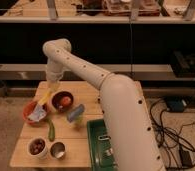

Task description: Place banana in red bowl

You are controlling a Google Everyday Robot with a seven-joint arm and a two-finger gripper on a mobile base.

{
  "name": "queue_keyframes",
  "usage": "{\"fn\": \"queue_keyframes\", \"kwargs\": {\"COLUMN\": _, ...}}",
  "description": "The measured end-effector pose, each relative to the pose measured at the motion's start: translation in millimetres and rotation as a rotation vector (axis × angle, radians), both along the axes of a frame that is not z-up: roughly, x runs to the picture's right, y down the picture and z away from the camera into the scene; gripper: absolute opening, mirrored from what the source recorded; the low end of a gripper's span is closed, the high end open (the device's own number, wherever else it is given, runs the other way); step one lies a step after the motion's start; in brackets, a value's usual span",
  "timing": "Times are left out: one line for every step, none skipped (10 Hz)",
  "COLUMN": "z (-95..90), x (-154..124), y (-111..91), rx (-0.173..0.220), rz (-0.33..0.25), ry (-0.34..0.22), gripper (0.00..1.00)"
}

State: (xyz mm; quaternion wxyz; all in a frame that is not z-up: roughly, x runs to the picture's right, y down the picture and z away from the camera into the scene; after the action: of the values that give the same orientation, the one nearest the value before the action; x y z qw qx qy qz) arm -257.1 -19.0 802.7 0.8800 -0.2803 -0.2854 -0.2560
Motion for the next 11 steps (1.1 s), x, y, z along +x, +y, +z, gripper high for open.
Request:
{"fn": "queue_keyframes", "kwargs": {"z": -3.5, "x": -6, "y": 1, "rx": -0.015, "rz": 0.032, "ry": -0.010, "gripper": 0.04}}
{"fn": "queue_keyframes", "kwargs": {"z": -2.9, "x": -10, "y": -1, "rx": -0.058, "rz": 0.144, "ry": -0.010, "gripper": 0.04}}
{"fn": "queue_keyframes", "kwargs": {"z": -0.9, "x": -9, "y": -5, "rx": -0.090, "rz": 0.228, "ry": 0.007, "gripper": 0.04}}
{"fn": "queue_keyframes", "kwargs": {"z": 0.6, "x": -10, "y": -7, "rx": -0.118, "rz": 0.283, "ry": 0.026, "gripper": 0.04}}
{"fn": "queue_keyframes", "kwargs": {"z": 0.0, "x": -16, "y": -4, "rx": -0.136, "rz": 0.317, "ry": 0.034, "gripper": 0.04}}
{"fn": "queue_keyframes", "kwargs": {"z": -0.5, "x": -23, "y": 2, "rx": -0.128, "rz": 0.315, "ry": 0.032, "gripper": 0.04}}
{"fn": "queue_keyframes", "kwargs": {"z": 0.0, "x": -27, "y": 7, "rx": -0.114, "rz": 0.301, "ry": 0.027, "gripper": 0.04}}
{"fn": "queue_keyframes", "kwargs": {"z": 5.2, "x": -32, "y": 19, "rx": -0.098, "rz": 0.279, "ry": 0.024, "gripper": 0.04}}
{"fn": "queue_keyframes", "kwargs": {"z": 8.4, "x": -37, "y": 28, "rx": -0.093, "rz": 0.264, "ry": 0.020, "gripper": 0.04}}
{"fn": "queue_keyframes", "kwargs": {"z": 9.1, "x": -42, "y": 33, "rx": -0.091, "rz": 0.253, "ry": 0.018, "gripper": 0.08}}
{"fn": "queue_keyframes", "kwargs": {"z": 9.7, "x": -45, "y": 37, "rx": -0.094, "rz": 0.251, "ry": 0.021, "gripper": 0.14}}
